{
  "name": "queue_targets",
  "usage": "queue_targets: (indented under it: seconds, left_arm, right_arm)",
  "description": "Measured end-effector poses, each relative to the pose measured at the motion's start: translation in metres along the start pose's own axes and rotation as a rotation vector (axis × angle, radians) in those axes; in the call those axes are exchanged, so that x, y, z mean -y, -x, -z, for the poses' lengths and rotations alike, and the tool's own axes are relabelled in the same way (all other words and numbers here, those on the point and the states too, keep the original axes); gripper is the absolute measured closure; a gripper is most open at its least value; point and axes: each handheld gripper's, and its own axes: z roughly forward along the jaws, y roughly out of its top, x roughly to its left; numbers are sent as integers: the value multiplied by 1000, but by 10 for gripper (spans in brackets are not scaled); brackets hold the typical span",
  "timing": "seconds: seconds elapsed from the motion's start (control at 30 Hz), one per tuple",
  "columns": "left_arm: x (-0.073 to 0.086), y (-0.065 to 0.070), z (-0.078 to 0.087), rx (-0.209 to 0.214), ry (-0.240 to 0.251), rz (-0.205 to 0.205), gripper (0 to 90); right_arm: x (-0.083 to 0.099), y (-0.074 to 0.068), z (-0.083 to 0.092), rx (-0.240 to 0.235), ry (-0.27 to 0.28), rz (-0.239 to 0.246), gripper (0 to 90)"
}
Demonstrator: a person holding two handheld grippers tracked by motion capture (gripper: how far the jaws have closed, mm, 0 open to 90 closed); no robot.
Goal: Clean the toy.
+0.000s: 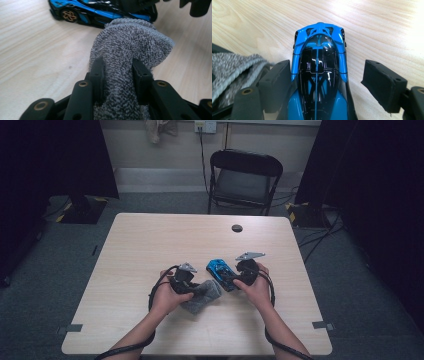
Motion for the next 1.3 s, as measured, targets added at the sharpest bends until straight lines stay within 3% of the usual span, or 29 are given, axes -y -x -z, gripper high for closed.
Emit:
queue_targets:
  seconds: [0.17,0.33,0.4,0.57,0.67,0.77,0.9,1.03,1.3]
  left_arm:
    - [-7,19,0,40,-4,-51,676]
    - [1,39,-11,93,-15,-85,678]
    - [3,42,-15,91,-20,-87,668]
    - [4,43,-19,100,12,-108,513]
    - [1,47,-17,112,29,-134,370]
    - [-2,49,-15,109,34,-152,308]
    - [-3,49,-11,115,21,-164,295]
    - [-3,46,-3,98,47,-163,291]
    - [4,32,22,76,79,-130,288]
  right_arm:
    - [-2,0,7,-8,8,2,223]
    - [-2,1,15,-28,27,-7,223]
    - [-2,2,18,-26,29,-7,224]
    - [1,2,24,-31,14,21,232]
    - [2,3,26,-40,17,18,225]
    - [3,4,26,-45,14,15,224]
    - [2,4,28,-50,21,21,225]
    - [0,2,31,-60,27,23,227]
    - [1,0,34,-85,32,31,226]
